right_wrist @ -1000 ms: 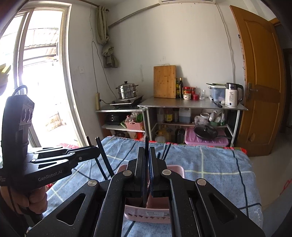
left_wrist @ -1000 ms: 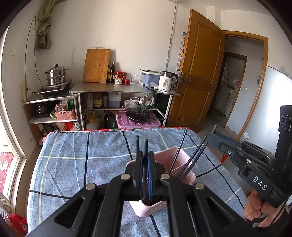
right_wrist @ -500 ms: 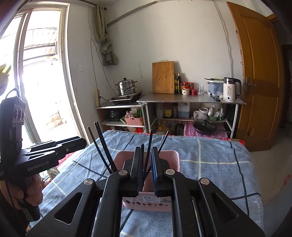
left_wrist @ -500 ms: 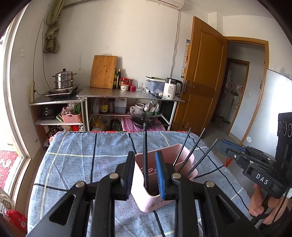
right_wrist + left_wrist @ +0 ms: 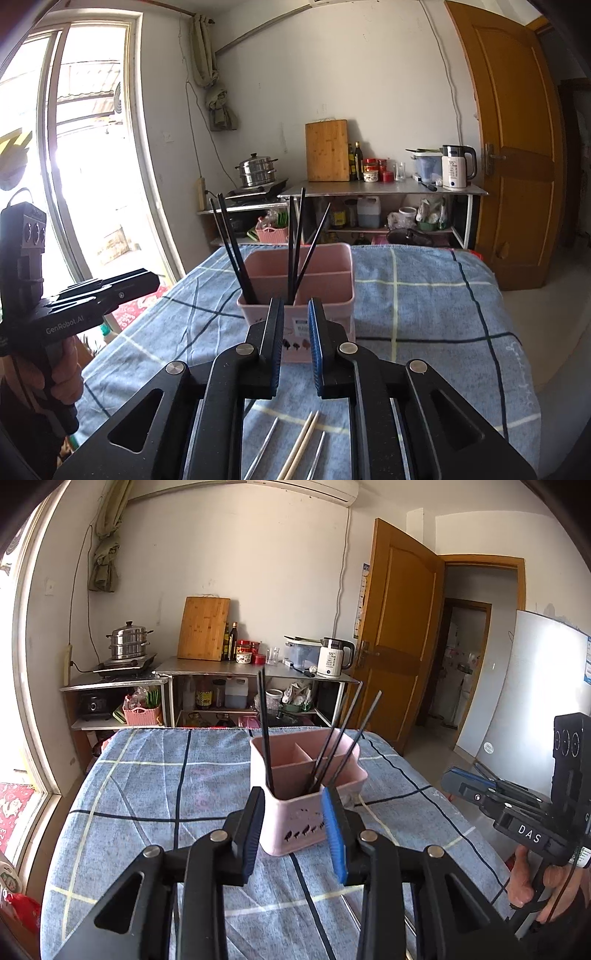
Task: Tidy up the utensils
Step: 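Move both tools down to the silver metal chopsticks on the cloth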
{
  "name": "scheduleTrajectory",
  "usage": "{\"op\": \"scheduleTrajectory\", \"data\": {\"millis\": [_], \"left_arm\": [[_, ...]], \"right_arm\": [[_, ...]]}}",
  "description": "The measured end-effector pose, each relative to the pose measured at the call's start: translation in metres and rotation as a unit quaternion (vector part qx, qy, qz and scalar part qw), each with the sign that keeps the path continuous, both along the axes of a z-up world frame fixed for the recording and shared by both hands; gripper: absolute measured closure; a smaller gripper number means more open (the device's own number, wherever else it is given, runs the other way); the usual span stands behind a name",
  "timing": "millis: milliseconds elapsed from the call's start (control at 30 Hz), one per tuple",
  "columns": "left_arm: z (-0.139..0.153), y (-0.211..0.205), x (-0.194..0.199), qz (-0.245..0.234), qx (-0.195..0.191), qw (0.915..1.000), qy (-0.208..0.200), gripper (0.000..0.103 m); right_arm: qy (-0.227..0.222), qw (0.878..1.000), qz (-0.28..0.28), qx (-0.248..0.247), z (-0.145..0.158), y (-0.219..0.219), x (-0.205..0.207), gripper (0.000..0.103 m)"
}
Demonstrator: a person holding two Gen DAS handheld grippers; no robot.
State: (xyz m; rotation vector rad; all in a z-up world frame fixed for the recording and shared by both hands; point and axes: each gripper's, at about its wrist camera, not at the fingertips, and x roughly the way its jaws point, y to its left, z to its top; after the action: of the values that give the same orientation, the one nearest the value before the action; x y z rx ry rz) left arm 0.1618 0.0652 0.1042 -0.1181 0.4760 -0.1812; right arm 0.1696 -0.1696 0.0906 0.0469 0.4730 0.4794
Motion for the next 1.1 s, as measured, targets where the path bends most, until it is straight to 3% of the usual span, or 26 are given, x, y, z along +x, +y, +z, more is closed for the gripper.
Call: {"op": "scheduleTrajectory", "data": {"millis": [600, 1100], "left_arm": [[-0.070, -0.036, -0.039, -0.033, 0.000, 0.9971, 0.069, 0.069], [-0.111, -0.056, -0.018, -0.055, -0.004, 0.9885, 0.140, 0.069]], "right_arm": [[0.081, 0.996, -0.021, -0.022, -0.067, -0.018, -0.034, 0.089], [0.148, 0.987, -0.031, -0.049, -0.113, -0.014, -0.016, 0.089]]}}
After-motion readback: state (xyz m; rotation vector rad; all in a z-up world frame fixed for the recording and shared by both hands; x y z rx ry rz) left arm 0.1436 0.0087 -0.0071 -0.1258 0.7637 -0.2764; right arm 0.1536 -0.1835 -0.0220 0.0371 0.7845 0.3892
